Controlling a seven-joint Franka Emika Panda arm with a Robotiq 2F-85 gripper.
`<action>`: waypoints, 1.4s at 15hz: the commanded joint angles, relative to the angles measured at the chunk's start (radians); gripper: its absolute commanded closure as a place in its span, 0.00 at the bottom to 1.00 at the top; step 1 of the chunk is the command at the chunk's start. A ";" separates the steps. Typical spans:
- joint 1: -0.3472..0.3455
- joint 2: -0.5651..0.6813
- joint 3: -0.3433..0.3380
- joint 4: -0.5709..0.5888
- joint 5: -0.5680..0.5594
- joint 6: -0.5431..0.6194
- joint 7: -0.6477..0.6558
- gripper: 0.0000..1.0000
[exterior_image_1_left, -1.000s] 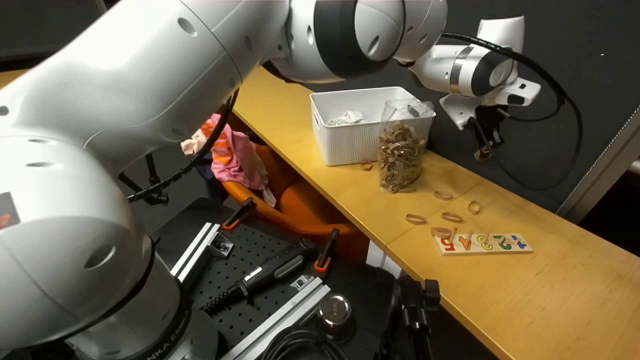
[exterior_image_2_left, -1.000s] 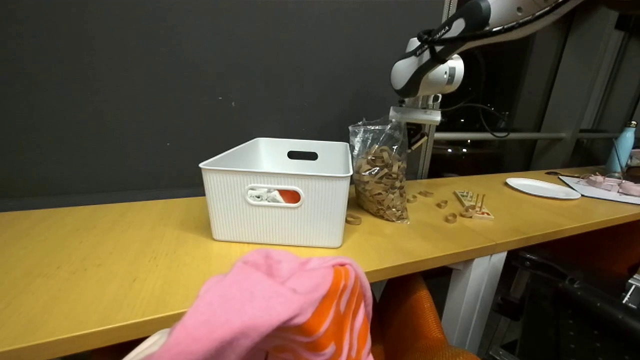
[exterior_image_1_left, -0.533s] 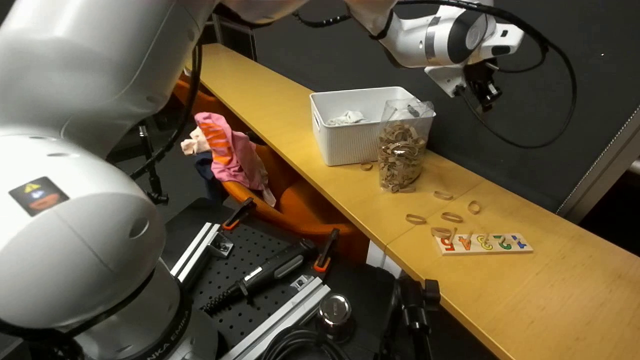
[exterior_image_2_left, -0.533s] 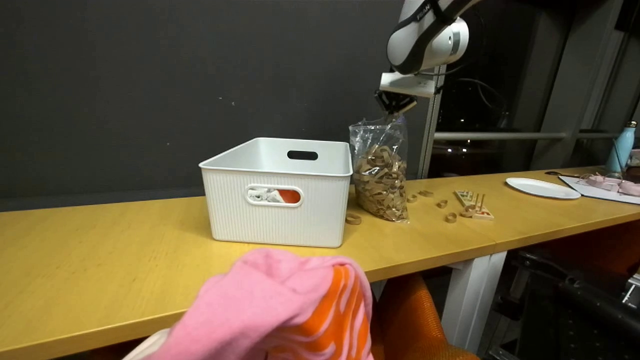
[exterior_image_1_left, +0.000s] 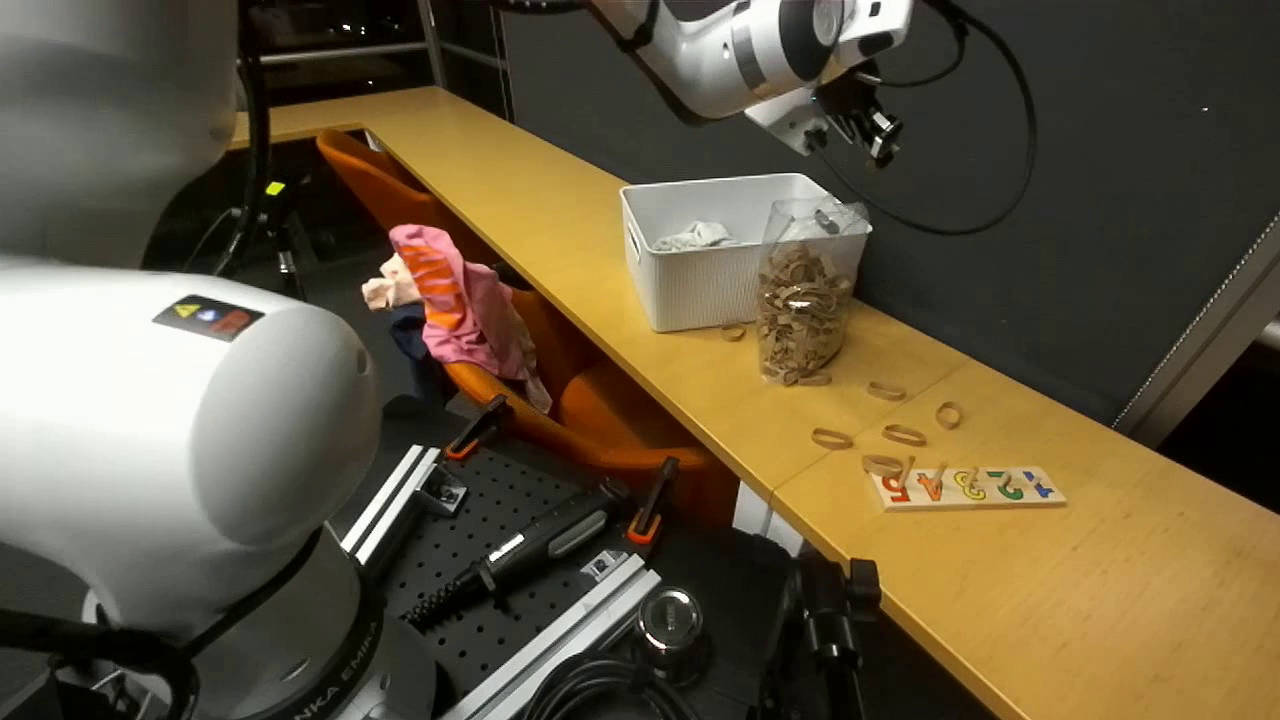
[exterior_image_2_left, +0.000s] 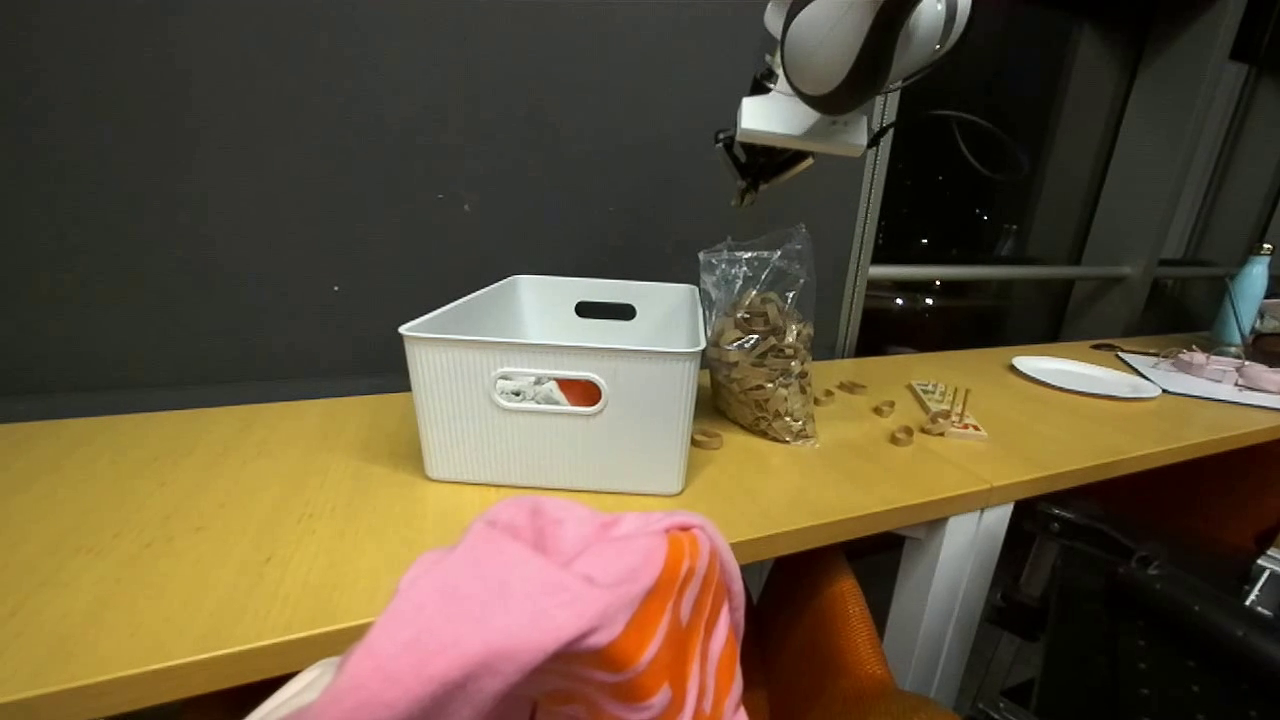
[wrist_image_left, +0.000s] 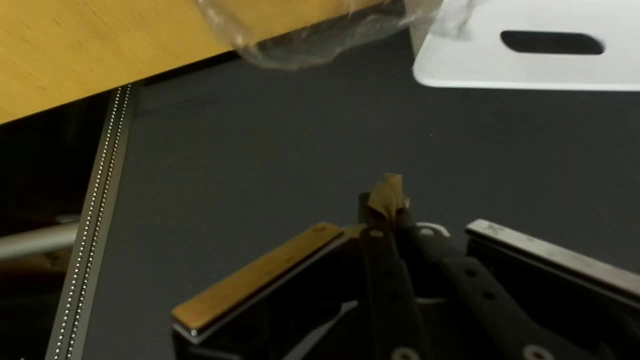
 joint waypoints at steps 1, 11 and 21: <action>0.236 -0.154 -0.155 -0.224 -0.105 0.026 0.099 0.99; 0.798 -0.495 -0.598 -0.435 -0.364 -0.204 0.409 0.99; 0.702 -0.520 -0.589 -0.356 -0.138 -0.384 0.230 0.99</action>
